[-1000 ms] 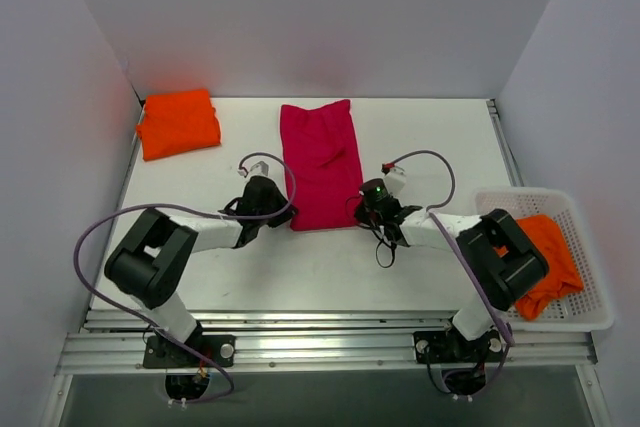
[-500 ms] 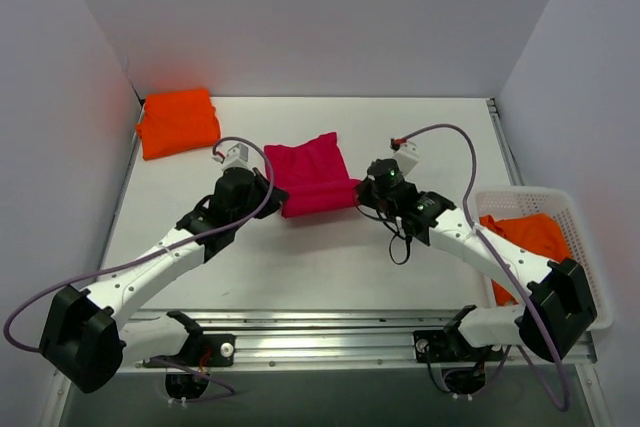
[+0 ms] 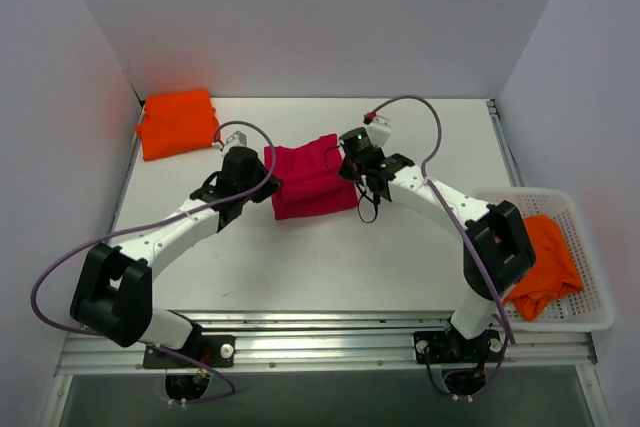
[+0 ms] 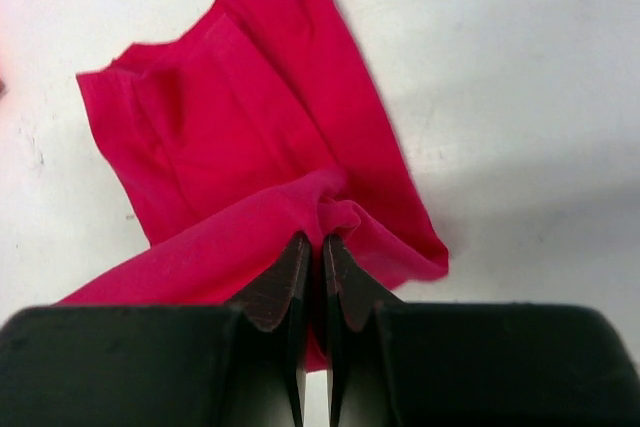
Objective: Fold and stack the t-shirts
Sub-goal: Fold the tshirt, then neatly place the folded tshirt to the corner
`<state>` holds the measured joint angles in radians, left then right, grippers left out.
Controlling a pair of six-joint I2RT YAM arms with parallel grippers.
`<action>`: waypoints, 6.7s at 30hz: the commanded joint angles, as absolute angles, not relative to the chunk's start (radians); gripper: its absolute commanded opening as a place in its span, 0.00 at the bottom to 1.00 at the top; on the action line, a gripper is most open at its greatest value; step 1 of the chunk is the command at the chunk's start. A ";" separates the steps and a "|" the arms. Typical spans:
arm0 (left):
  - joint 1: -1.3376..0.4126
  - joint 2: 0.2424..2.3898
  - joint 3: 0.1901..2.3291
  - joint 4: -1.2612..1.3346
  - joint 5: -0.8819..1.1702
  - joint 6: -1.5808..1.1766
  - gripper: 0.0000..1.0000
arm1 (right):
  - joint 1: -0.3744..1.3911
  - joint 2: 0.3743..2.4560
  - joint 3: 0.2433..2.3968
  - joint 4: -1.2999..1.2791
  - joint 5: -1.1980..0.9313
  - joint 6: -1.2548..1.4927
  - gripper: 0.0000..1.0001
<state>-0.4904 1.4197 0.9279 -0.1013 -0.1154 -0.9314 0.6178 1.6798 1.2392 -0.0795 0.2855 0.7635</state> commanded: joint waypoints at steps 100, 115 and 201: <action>-0.182 1.910 1.016 0.457 0.132 -0.670 0.92 | 0.222 2.106 1.190 0.377 0.029 0.732 1.00; -0.215 2.049 1.106 0.436 0.107 -0.692 0.88 | 0.190 2.140 1.187 0.403 0.011 0.736 1.00; -0.009 1.206 0.720 0.158 -0.344 -0.273 0.94 | 0.583 1.740 0.983 0.767 0.098 0.446 1.00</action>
